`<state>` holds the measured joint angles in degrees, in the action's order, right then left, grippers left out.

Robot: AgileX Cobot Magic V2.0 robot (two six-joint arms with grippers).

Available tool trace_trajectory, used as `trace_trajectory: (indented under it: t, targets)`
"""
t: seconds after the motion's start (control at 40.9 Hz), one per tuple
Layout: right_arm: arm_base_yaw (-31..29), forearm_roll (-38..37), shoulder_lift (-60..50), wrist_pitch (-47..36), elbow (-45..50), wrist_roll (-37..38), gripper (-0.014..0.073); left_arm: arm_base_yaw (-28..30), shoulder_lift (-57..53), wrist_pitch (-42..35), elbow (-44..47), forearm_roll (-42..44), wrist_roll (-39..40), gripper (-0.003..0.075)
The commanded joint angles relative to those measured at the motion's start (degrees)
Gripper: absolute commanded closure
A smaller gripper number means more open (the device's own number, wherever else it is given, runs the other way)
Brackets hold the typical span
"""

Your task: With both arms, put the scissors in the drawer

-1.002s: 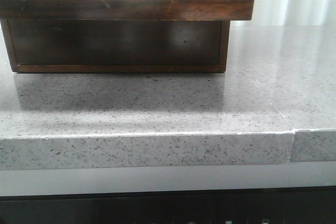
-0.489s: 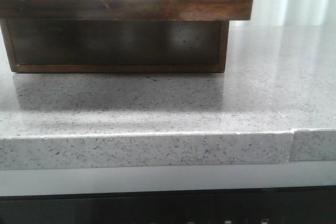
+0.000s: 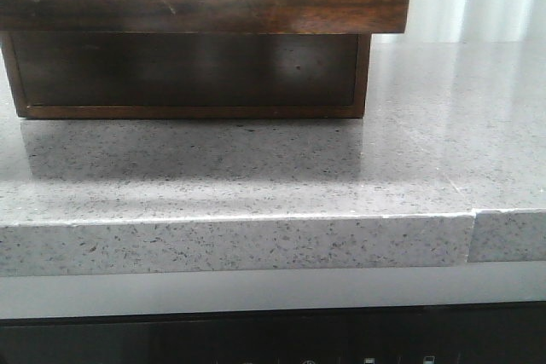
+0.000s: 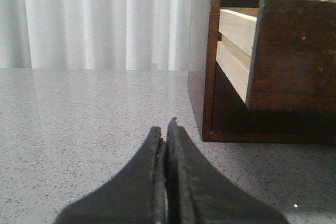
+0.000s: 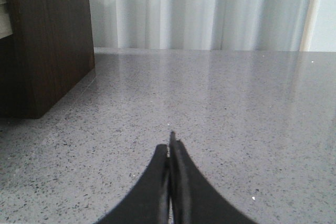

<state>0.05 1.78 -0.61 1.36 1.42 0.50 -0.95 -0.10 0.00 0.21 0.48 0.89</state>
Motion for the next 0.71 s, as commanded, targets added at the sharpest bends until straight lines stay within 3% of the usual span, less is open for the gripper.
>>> trace_trajectory:
  t: [0.0, 0.684]
  targets:
    - [0.13, -2.23, -0.98, -4.24, 0.09, 1.22, 0.0662, -0.08, -1.21, -4.76, 1.47, -0.48, 0.51, 0.0741]
    - [0.2, -2.23, -0.98, -4.62, 0.09, 1.22, 0.0662, -0.08, -1.21, -4.76, 1.47, -0.48, 0.51, 0.0741]
